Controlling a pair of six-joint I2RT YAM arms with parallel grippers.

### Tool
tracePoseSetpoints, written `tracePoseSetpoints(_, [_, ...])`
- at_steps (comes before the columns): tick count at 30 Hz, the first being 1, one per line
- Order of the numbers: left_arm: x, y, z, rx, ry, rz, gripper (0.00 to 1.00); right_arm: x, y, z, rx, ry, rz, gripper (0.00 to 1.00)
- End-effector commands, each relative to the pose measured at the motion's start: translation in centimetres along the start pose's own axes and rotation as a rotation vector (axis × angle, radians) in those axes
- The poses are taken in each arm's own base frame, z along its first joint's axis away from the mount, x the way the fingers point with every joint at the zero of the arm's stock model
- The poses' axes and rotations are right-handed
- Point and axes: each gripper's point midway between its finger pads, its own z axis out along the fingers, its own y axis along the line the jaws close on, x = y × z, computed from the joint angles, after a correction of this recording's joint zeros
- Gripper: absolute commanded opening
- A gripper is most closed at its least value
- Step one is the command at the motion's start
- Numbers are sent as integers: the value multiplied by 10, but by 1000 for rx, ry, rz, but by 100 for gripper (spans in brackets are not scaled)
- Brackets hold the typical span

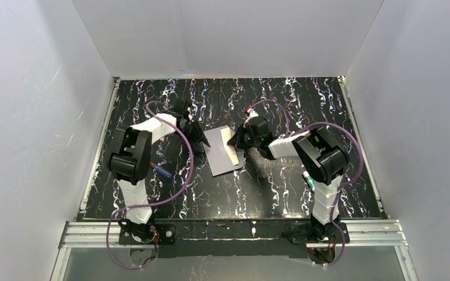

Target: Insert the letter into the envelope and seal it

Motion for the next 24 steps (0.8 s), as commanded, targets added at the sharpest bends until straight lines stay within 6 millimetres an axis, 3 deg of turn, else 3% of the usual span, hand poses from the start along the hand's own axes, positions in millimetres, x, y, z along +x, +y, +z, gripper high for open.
tracePoseSetpoints(1, [34,22,19,-30,158,-37,40,64,-37,1,100,210,35,1])
tracePoseSetpoints(6, [44,38,37,-42,191,-53,31,64,-30,6,87,201,41,1])
tracePoseSetpoints(9, [41,37,46,-12,180,-46,22,71,-22,12,84,229,7,1])
tracePoseSetpoints(14, [36,47,48,-77,183,21,18,73,-18,13,130,262,-27,1])
tracePoseSetpoints(19, [32,62,43,-153,177,79,17,51,-27,1,229,257,-96,29])
tracePoseSetpoints(24, [24,64,36,-168,152,119,16,23,-22,-6,235,226,-137,43])
